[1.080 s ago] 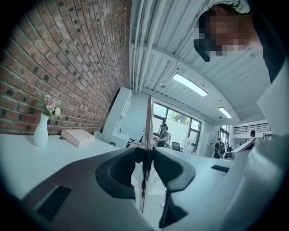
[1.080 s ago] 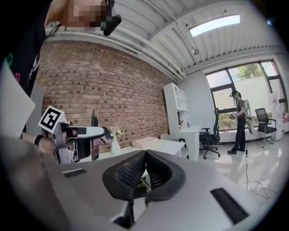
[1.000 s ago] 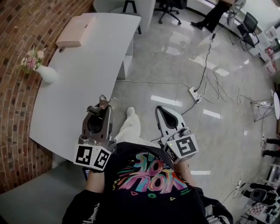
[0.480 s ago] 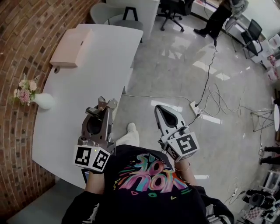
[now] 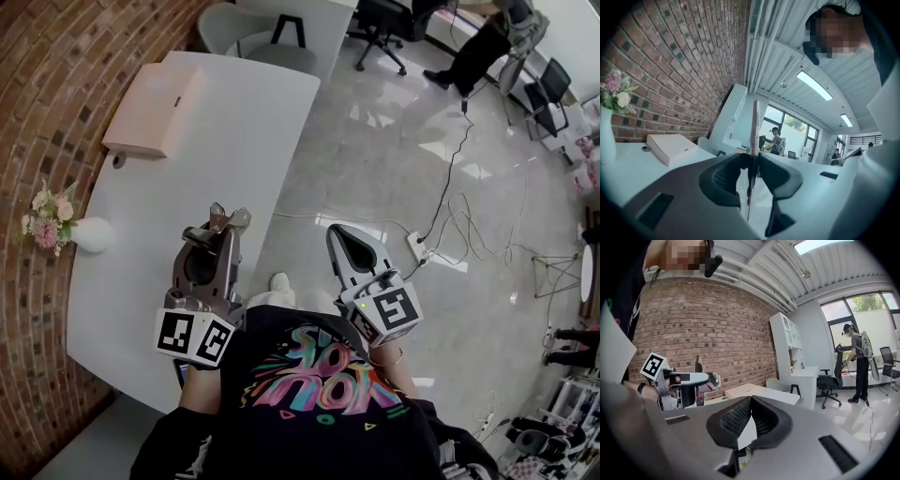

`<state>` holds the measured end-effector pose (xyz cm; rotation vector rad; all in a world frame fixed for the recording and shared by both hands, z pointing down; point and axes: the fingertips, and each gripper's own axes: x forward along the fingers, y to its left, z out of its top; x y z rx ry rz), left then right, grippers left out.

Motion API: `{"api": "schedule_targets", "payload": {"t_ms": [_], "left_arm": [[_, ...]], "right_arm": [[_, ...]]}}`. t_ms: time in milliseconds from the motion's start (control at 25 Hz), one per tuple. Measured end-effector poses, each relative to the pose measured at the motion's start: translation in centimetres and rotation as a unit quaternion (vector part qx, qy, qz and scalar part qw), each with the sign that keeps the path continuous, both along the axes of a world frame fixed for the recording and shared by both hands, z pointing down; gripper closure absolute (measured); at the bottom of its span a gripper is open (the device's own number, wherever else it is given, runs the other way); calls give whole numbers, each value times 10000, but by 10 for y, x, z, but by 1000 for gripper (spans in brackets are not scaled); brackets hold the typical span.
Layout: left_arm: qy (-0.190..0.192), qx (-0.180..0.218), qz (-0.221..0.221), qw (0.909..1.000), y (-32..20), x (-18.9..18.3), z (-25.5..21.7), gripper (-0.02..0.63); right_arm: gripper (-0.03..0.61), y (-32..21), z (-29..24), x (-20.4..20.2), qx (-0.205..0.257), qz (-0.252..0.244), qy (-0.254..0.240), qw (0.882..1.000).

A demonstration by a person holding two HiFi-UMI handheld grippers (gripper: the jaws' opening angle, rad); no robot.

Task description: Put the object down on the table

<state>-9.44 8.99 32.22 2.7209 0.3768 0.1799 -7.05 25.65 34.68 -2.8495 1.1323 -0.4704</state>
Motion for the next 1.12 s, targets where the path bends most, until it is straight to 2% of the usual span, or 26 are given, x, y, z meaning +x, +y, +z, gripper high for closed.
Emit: {"api": "schedule_targets", "payload": {"t_ms": [200,360,480,600,720,800,960,1120], "left_arm": [[-61,-12,-347,9994,-8,2,2,479],[-79,-20,-848,9964,-20,4,-1,479],[-114,-61,-1443,9894,-50,6,3,479],[-136,-94,-2062,9784,-84,10,9,479],[-121,-124,-2657,9639,-105,12,8,479],[-108,-140,-3083,9511,-120,16,8,479],[-101,-172,-4005,9161,-139,22,7,479],[-69,-112,-4675,8839,-145,25,5,479]], "right_arm": [[561,-7,3,15,-39,-369,-33,9993],[561,-20,7,33,-58,-809,-177,9966],[561,-58,11,57,-95,-1421,-192,9896],[561,-106,16,84,-153,-2053,-206,9784],[561,-142,16,107,-176,-2678,-180,9631],[561,-169,14,121,-199,-3124,-147,9496],[561,-219,8,141,-185,-4184,-14,9081],[561,-248,6,151,-123,-4910,113,8710]]}}
